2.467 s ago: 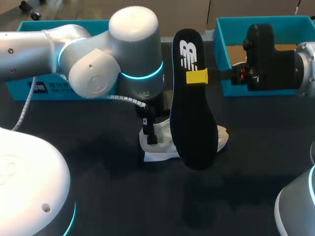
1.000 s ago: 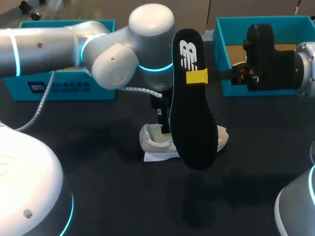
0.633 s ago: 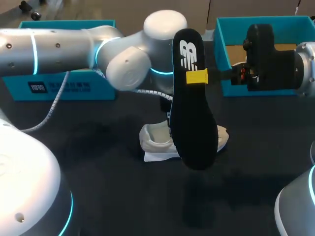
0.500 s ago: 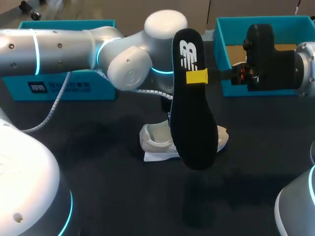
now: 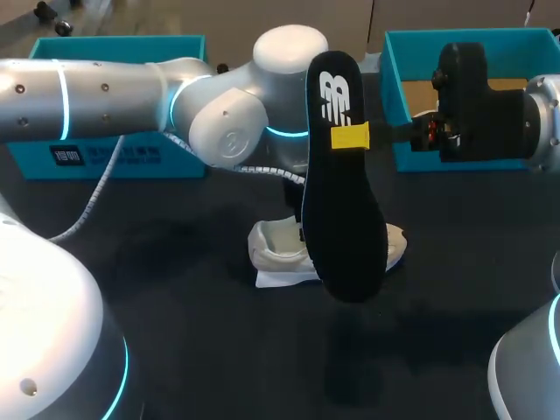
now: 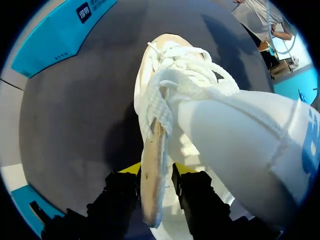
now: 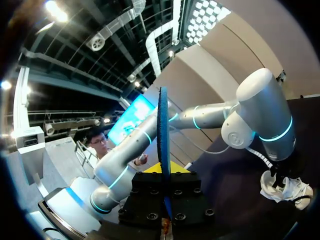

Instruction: Take the shoe out of the shoebox, open the shoe tongue, remove and reinsert the insole, then place the shoe into the shoebox

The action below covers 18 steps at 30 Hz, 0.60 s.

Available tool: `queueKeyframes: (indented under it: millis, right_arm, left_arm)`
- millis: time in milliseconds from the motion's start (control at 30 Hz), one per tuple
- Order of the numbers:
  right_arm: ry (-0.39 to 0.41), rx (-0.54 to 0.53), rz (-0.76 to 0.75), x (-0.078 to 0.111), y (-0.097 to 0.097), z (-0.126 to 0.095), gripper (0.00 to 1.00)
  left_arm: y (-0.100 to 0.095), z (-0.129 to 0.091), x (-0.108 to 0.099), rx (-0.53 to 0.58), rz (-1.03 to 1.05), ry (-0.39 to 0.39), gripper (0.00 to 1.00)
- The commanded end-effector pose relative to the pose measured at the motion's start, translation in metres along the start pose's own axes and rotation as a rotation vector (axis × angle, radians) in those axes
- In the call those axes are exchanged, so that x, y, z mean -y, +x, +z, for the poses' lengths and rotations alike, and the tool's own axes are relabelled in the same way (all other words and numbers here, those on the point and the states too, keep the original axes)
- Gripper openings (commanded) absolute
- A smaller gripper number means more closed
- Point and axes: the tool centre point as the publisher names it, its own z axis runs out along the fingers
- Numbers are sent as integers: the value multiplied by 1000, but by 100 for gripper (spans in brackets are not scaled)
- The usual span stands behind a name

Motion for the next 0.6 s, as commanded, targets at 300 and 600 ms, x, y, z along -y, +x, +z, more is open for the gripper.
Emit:
queueKeyframes:
  millis: [300, 600]
  right_arm:
    - [-1, 0, 0, 0, -1, 3, 0]
    - [-1, 0, 0, 0, -1, 3, 0]
  left_arm:
    - [-7, 3, 1, -84, 66, 19, 0]
    - [-5, -5, 0, -174, 219, 2, 0]
